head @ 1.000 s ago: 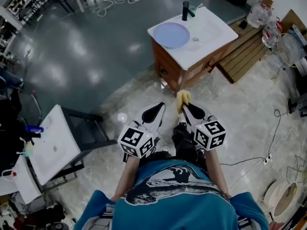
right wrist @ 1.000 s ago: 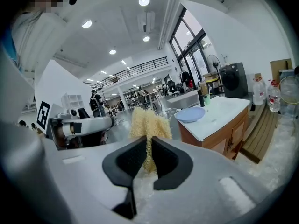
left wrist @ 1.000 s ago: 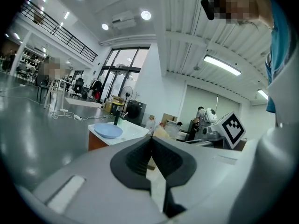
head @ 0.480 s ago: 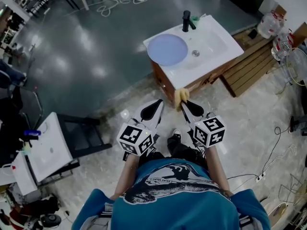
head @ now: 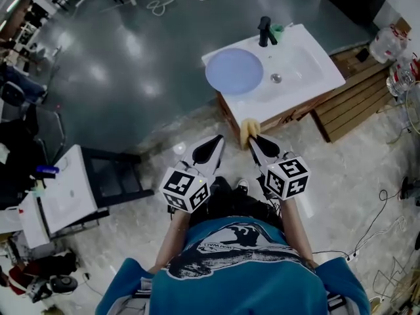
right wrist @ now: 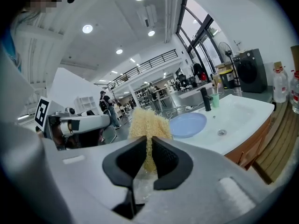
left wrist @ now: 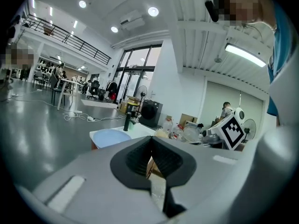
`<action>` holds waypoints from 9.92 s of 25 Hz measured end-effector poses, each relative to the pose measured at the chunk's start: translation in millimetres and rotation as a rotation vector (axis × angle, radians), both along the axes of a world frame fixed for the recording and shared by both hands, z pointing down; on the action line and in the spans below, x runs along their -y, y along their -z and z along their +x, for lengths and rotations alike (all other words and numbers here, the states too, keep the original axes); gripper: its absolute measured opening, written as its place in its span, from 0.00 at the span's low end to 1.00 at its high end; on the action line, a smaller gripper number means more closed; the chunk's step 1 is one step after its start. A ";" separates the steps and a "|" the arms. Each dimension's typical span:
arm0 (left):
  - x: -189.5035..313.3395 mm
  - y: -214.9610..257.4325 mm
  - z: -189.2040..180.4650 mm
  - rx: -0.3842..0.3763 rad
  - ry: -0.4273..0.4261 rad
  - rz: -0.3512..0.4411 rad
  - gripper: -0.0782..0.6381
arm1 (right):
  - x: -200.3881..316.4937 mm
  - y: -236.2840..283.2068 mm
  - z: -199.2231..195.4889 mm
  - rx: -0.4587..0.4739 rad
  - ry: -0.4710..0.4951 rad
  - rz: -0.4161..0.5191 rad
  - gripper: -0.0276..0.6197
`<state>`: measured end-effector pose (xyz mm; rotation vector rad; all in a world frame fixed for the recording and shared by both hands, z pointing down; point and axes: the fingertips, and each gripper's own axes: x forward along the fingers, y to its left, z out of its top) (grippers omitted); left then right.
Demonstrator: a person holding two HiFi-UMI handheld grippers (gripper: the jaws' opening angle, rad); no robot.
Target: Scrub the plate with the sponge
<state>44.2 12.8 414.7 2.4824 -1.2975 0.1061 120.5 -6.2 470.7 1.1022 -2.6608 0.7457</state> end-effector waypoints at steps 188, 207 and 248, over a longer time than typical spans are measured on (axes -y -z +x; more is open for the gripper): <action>290.8 -108.4 -104.4 -0.087 -0.092 -0.180 0.31 | 247.8 -74.0 -42.4 -0.263 -0.161 -0.170 0.09; 136.5 -44.5 -8.6 0.099 -0.071 -0.016 0.22 | 132.6 -21.9 0.5 -0.149 0.033 -0.027 0.09; -28.0 -38.8 -24.7 0.035 0.106 -0.053 0.11 | -11.4 -12.0 -26.1 -0.171 0.202 0.002 0.09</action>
